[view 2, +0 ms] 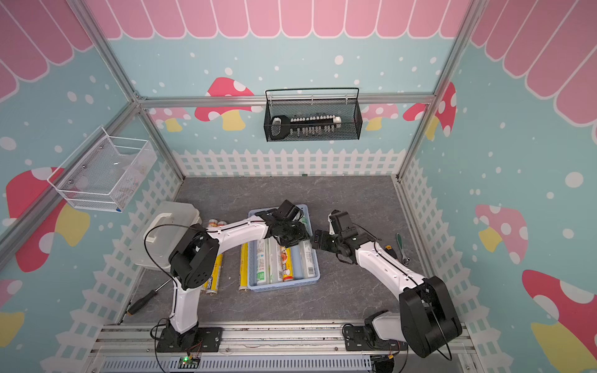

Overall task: Put the plastic wrap into the basket
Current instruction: Place the plastic wrap in the basket, then pick up the plastic wrap from the center of the board.

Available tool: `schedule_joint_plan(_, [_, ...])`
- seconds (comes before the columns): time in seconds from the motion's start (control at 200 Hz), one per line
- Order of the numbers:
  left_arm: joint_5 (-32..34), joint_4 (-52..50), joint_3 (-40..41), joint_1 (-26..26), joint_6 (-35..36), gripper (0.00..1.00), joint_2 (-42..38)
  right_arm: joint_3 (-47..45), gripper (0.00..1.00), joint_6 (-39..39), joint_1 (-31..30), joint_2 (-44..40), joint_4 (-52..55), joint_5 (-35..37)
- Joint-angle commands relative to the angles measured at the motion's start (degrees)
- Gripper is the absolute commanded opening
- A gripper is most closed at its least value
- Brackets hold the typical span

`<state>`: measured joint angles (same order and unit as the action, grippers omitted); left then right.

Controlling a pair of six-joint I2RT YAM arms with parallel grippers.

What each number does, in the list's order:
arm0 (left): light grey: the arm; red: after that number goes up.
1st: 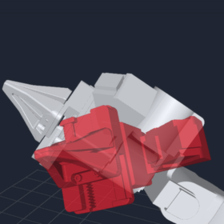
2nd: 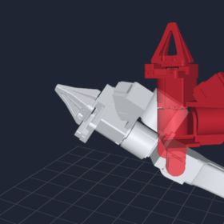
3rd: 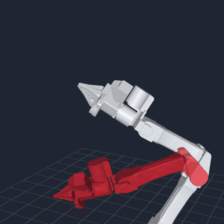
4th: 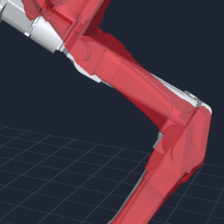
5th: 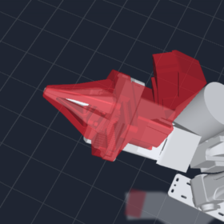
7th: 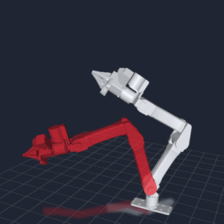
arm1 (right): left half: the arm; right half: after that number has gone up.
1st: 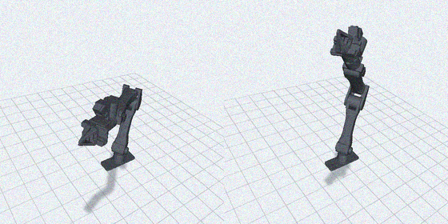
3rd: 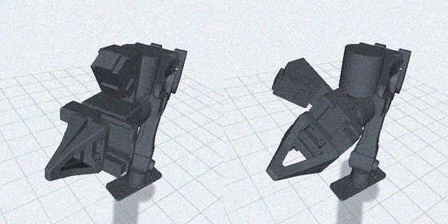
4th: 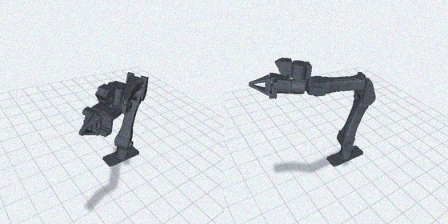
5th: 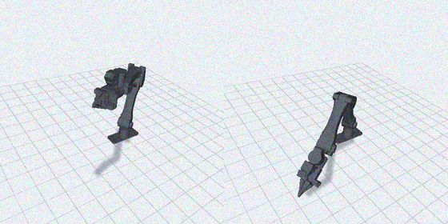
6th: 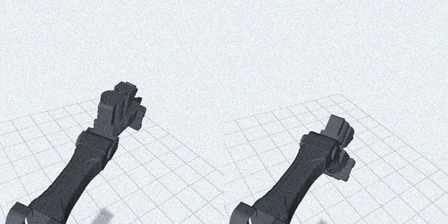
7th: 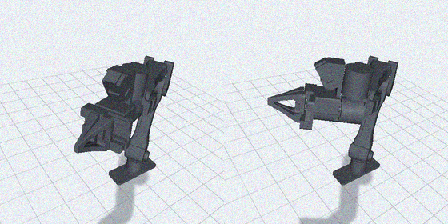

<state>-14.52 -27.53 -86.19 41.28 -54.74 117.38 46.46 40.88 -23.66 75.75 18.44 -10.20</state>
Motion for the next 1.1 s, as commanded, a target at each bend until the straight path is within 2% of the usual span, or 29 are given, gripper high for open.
schedule_joint_plan(0.0, [2.0,1.3,1.0,0.2,0.6,0.63,-5.3,0.8,0.92,-0.8,0.2,-0.9,-0.3,-1.7])
schedule_joint_plan(0.125, [4.7,1.3,3.3,0.2,1.9,0.63,-9.2,0.9,0.92,-1.4,0.2,-2.1,-2.5,-4.4])
schedule_joint_plan(0.305, [13.1,0.8,9.2,-0.5,4.3,0.62,-18.0,1.0,0.88,-1.7,0.0,-4.2,-8.1,-10.6])
schedule_joint_plan(0.5, [21.2,-0.5,19.9,-4.9,6.7,0.55,-30.2,5.2,0.84,-4.0,-3.9,-2.4,-11.3,-13.9])
schedule_joint_plan(0.83, [24.0,-8.4,36.1,-23.0,8.2,0.55,-49.8,21.2,0.82,-13.1,-17.3,12.2,-6.8,-14.6])
schedule_joint_plan(0.931, [24.6,-11.3,38.4,-28.0,8.6,0.57,-53.5,25.1,0.83,-14.0,-19.9,16.1,-6.3,-16.0])
schedule_joint_plan(1.096, [25.5,-14.8,40.3,-35.2,8.9,0.61,-56.8,33.5,0.83,-16.1,-24.6,23.5,-0.6,-14.5])
